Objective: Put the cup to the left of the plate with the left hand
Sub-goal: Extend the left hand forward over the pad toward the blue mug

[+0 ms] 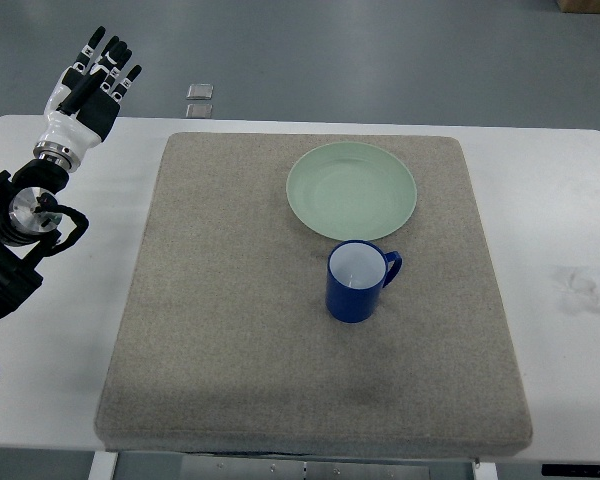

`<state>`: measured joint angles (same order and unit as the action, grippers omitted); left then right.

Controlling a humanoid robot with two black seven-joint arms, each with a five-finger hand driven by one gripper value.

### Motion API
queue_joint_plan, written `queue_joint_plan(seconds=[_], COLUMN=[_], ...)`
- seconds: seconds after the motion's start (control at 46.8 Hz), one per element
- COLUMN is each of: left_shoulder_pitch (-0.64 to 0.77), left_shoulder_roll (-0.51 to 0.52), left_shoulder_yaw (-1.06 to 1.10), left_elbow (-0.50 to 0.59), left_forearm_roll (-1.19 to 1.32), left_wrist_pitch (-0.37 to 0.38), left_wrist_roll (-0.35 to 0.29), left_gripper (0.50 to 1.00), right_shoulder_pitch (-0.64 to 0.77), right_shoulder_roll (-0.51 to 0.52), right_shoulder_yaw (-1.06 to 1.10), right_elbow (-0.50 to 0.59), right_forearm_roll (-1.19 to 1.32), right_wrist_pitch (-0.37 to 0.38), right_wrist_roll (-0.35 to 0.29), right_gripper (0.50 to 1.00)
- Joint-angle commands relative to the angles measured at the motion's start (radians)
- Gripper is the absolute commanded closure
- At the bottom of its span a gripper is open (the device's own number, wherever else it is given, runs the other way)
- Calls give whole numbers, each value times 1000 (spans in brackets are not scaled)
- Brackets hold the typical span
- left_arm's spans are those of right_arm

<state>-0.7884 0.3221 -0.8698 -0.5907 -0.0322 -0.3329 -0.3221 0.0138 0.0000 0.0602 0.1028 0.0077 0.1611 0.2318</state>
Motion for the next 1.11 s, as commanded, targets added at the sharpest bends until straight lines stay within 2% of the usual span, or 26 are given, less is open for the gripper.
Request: queue_joint_plan(seconds=[0.0,0.491,0.747,0.961,1.089], left_shoulder_pitch=[1,5,14,8,12], left_shoulder_roll=[0,8,26,57,101], left_shoulder_yaw=[0,20,170,181,183], left_elbow=[-1,-24,-90,-126,-182], left_forearm_roll=[0,5,37,231,324], left_wrist_pitch=[0,-29,-51,-74,-107], left_wrist_roll=[0,6,8,9,11], left_gripper=[500,500,500,500,500], right_shoulder_pitch=[0,0,0,0,0], right_shoulder_roll=[0,0,0,0,0], right_shoulder_yaw=[0,0,0,0,0], right_elbow=[0,0,0,0,0], right_forearm_roll=[0,0,0,0,0], right_wrist_pitch=[0,0,0,0,0], right_wrist_roll=[1,0,0,0,0], right_gripper=[568,568,568,568,568])
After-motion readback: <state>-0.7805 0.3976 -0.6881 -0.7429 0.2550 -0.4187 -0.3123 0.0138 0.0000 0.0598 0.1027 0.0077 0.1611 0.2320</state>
